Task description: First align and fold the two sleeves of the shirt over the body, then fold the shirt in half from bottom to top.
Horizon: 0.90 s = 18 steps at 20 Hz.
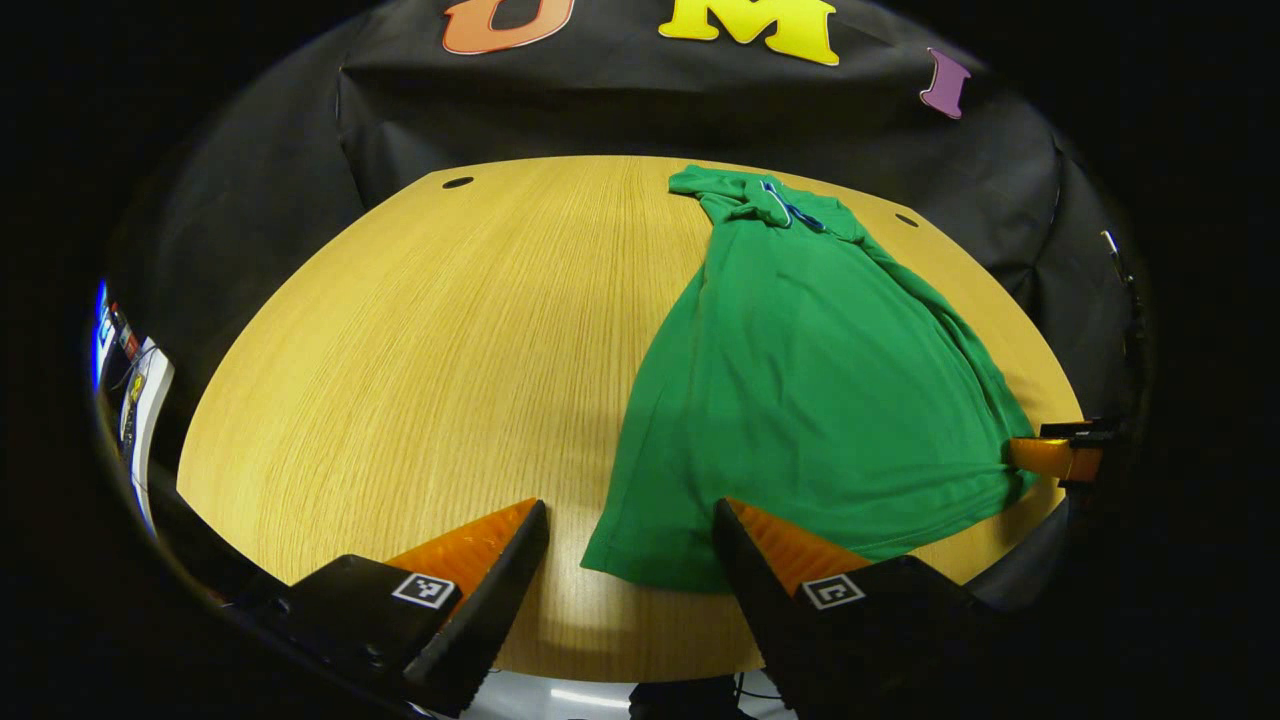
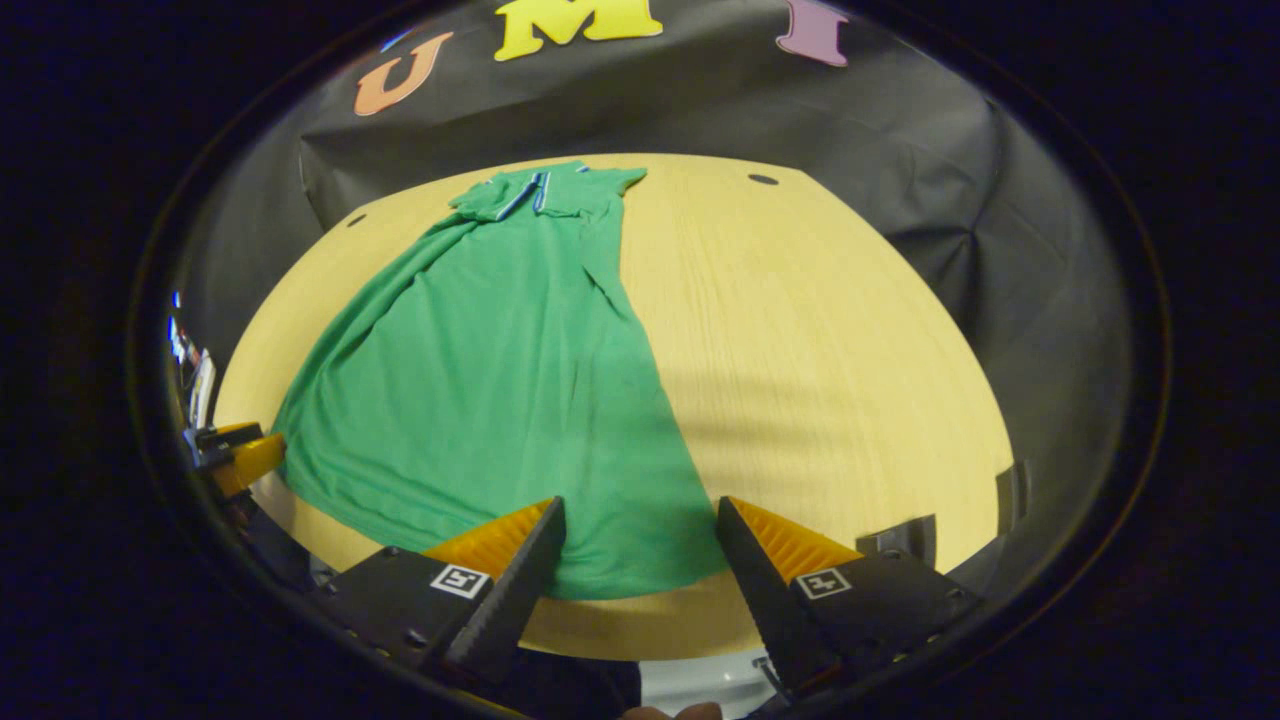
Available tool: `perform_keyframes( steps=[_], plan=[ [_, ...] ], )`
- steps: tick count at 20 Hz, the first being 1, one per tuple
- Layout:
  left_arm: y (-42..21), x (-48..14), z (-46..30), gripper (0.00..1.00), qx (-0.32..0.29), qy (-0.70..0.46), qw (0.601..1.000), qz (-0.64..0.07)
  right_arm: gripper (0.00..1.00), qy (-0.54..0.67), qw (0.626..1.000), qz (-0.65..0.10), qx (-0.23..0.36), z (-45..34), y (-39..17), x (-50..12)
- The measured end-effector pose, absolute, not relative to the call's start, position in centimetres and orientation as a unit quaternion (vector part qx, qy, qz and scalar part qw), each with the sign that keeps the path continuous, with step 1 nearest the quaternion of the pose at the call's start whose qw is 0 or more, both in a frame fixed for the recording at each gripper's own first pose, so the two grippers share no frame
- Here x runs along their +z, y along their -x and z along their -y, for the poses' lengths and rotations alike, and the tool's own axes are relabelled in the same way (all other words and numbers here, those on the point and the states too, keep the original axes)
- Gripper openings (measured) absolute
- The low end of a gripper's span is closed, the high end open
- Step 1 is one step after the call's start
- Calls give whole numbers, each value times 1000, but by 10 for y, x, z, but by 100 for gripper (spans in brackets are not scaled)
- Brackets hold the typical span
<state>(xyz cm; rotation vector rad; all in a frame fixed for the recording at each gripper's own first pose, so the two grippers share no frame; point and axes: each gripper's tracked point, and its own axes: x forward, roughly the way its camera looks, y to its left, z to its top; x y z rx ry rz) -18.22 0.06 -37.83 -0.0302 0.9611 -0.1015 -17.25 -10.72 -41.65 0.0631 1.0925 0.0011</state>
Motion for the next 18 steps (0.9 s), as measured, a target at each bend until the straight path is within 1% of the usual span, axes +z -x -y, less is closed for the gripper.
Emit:
perform_keyframes(
  steps=[3,4,5,6,7,8,9,10,11,12,13,14,15,18],
  plan=[
    [186,-379,0,100,-36,11,881,-471,95,-25,853,-521,17,106,174,-415],
    [187,-378,3,100,-30,15,880,-473,91,-21,852,-522,24,104,174,-413],
    [189,-380,6,95,-26,16,880,-475,84,-19,850,-526,32,101,176,-414],
    [190,-379,9,90,-25,16,879,-476,74,-17,848,-528,42,98,175,-414],
    [192,-379,11,79,-25,17,878,-477,58,-15,846,-530,50,96,176,-413],
    [194,-378,13,79,-24,18,877,-479,42,-18,846,-530,59,92,176,-412],
    [195,-379,14,59,-25,18,876,-481,27,-20,845,-531,64,89,176,-412],
    [197,-378,15,54,-25,18,875,-484,11,-18,844,-532,63,89,176,-411],
    [196,-379,16,37,-24,19,874,-486,8,-20,843,-534,66,89,175,-412],
    [196,-378,16,27,-24,19,872,-488,8,-26,842,-534,70,86,173,-410],
    [196,-378,16,14,-23,19,871,-491,7,-30,840,-537,70,87,175,-412],
    [197,-377,17,12,-22,28,868,-494,0,-34,838,-540,71,87,175,-410],
    [198,-375,18,9,-20,39,867,-497,0,-39,838,-539,72,87,175,-408],
    [196,-362,19,7,-21,56,867,-494,0,-45,842,-533,74,85,171,-397]
  ],
)
